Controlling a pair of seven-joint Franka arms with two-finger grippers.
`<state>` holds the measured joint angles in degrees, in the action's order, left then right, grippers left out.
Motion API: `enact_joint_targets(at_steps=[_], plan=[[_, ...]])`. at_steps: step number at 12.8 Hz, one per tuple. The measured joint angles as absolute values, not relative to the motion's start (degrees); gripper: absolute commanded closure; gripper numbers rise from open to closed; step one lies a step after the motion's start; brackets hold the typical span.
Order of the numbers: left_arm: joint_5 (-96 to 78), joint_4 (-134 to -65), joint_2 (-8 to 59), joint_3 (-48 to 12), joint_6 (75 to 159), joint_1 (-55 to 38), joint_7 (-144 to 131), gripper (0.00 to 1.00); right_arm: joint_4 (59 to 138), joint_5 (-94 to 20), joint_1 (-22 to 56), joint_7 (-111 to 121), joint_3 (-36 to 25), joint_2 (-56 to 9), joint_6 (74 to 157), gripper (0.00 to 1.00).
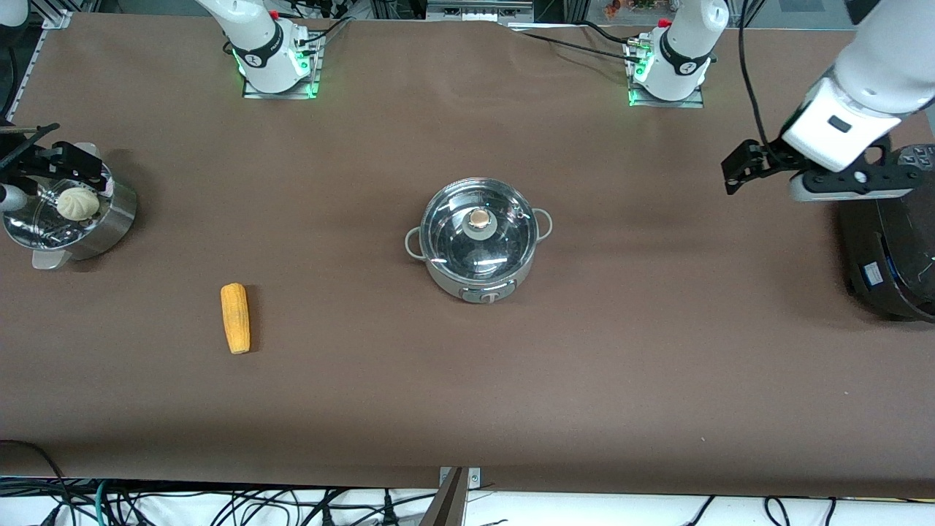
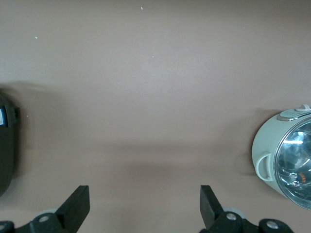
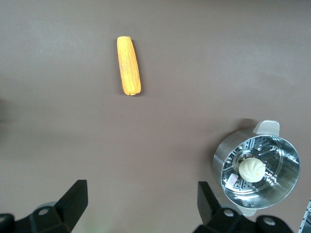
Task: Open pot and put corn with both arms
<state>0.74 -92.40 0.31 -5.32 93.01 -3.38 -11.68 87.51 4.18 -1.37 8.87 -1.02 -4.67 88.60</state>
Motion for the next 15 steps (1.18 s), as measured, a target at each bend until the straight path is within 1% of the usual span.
enact_joint_targets(at_steps=[2,11,15], plan=[[0.1,-92.3,0.3,-4.1,93.0,-3.0,-9.4,0.0,87.5,4.2,-1.4,8.9,-1.0,-4.7,88.6,0.0],[0.1,-92.2,0.5,-4.1,92.9,-2.7,-9.3,0.0,87.5,4.2,-1.4,8.9,-1.0,-4.7,88.7,0.0],[0.1,-92.3,2.0,-4.2,92.0,-2.7,-9.1,0.0,87.5,4.2,-1.4,8.9,-1.0,-4.7,88.9,0.0]])
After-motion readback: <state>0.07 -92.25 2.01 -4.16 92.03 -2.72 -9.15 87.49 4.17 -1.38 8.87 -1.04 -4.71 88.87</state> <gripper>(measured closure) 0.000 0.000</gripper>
